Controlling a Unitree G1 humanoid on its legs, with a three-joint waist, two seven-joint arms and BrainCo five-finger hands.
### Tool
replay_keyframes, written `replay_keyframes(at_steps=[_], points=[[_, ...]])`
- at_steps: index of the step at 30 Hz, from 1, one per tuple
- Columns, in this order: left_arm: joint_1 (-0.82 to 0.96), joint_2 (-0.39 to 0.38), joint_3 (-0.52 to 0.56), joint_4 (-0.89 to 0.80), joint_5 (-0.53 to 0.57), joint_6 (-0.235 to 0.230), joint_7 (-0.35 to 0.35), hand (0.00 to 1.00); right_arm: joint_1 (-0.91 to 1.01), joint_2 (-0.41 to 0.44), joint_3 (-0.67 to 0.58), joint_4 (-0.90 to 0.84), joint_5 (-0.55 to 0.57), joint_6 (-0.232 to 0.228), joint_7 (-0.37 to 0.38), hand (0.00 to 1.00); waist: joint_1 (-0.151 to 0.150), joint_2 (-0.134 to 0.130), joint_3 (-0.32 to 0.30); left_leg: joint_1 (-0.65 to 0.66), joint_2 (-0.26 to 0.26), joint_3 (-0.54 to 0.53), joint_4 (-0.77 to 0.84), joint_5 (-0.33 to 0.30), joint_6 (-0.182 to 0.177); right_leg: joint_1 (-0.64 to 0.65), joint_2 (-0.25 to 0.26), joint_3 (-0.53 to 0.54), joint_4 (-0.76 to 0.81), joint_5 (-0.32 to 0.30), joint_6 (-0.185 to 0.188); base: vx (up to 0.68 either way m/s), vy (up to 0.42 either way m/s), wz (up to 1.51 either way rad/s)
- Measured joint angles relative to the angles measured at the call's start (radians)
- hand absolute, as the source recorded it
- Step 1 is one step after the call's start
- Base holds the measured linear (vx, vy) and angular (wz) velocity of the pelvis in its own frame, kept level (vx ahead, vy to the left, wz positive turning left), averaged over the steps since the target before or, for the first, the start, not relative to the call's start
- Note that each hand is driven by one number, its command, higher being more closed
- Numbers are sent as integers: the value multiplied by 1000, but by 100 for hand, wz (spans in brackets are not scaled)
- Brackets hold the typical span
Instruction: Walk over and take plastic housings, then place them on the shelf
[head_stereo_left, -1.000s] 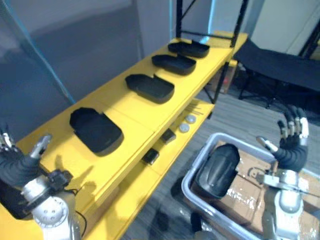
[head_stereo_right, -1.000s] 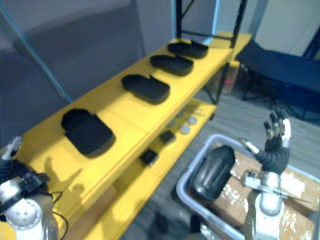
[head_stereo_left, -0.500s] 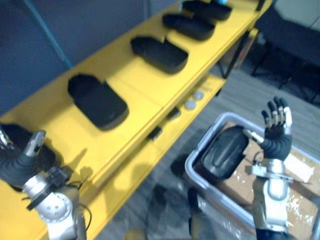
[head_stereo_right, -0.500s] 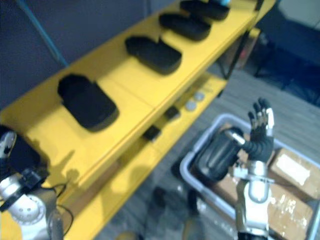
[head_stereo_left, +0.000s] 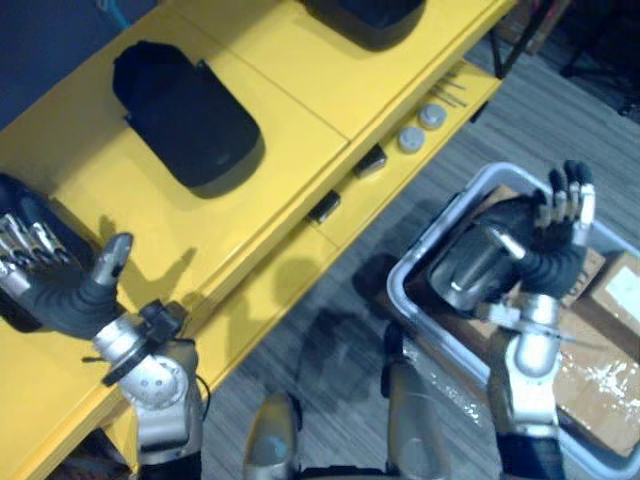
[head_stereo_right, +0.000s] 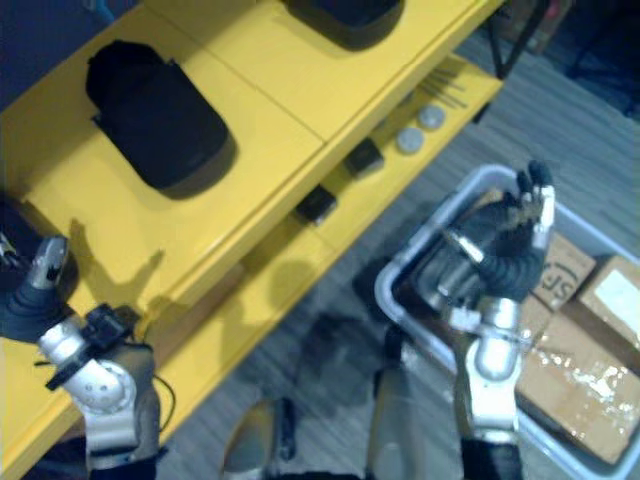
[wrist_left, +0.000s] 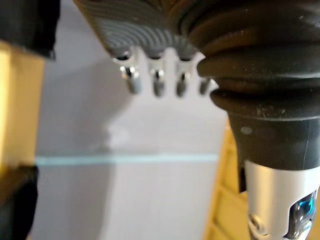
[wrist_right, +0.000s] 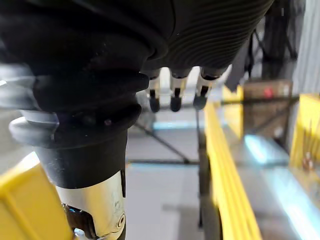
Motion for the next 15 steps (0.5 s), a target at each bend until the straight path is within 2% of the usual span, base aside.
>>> replay_keyframes(at_steps=[1,2,3,4,5,6,7,8,10,11,12,13,14,15], points=[[12,0,-1,-5,1,1,-8,0,30,6,-4,-1,6,0,14,0,-2,0,0,29,-1,32,-3,-6,9,15,1,-17,-14,29,-10,-148,203,-137],[21,2,4,-21,1,2,-9,0,64,8,-8,-5,12,0,38,0,-6,1,0,79,6,94,-31,-7,23,43,3,-80,-92,145,-56,-229,178,-146],[16,9,22,-32,3,4,-11,0,91,13,-17,-15,13,0,66,0,-16,3,-4,107,11,163,-69,13,49,58,0,-158,-104,169,-92,-314,174,-135],[8,11,28,-32,2,5,-11,0,97,13,-26,-19,15,0,77,0,-32,5,-7,113,10,180,-80,22,59,53,-12,-217,-29,97,-127,-273,124,-111],[5,12,52,-32,1,13,-16,0,97,13,-34,-19,14,0,88,0,-48,7,-13,140,8,228,-120,46,71,53,-42,-296,126,-33,-157,-245,110,-89],[6,12,70,-31,-1,26,-15,0,101,12,-40,-18,14,0,95,0,-50,12,-28,152,8,261,-153,66,78,57,-64,-339,213,-107,-164,-159,108,-117],[10,15,96,-29,-7,45,-16,0,107,13,-41,-17,12,0,106,0,-49,14,-59,160,7,303,-200,96,80,77,-99,-382,289,-176,-157,-118,93,-96],[12,20,105,-25,-11,51,-16,0,107,13,-39,-17,11,0,109,0,-47,10,-75,159,1,319,-222,112,82,89,-115,-393,312,-202,-152,-43,54,-100],[16,37,136,-6,-14,74,-16,0,98,13,-24,-14,4,0,129,0,-29,-22,-111,158,-17,395,-286,158,77,160,-172,-439,309,-293,-145,-31,-14,-100],[15,36,140,0,-19,78,-16,0,94,13,-15,-13,4,0,131,0,-18,-30,-115,157,-19,418,-290,163,75,164,-174,-455,282,-300,-134,-71,-78,-112],[18,24,141,16,-34,83,-14,0,90,9,1,-9,-1,10,143,0,-7,-39,-122,156,-31,437,-311,185,72,165,-152,-489,211,-290,-127,-78,-103,-113],[18,9,141,31,-37,90,-12,0,73,7,14,-2,-15,24,148,0,3,-25,-132,151,-27,436,-350,220,69,182,-101,-475,101,-247,-113,-92,-129,-110],[18,4,141,34,-37,91,-10,0,64,7,21,9,-18,27,149,0,4,-18,-143,142,-19,437,-369,235,67,189,-71,-463,30,-212,-110,-56,-164,-94],[18,1,150,34,-35,90,-7,0,53,9,35,28,-23,32,149,0,5,-15,-156,120,-3,436,-386,257,62,190,-49,-476,-22,-225,-140,-31,-150,-66]])
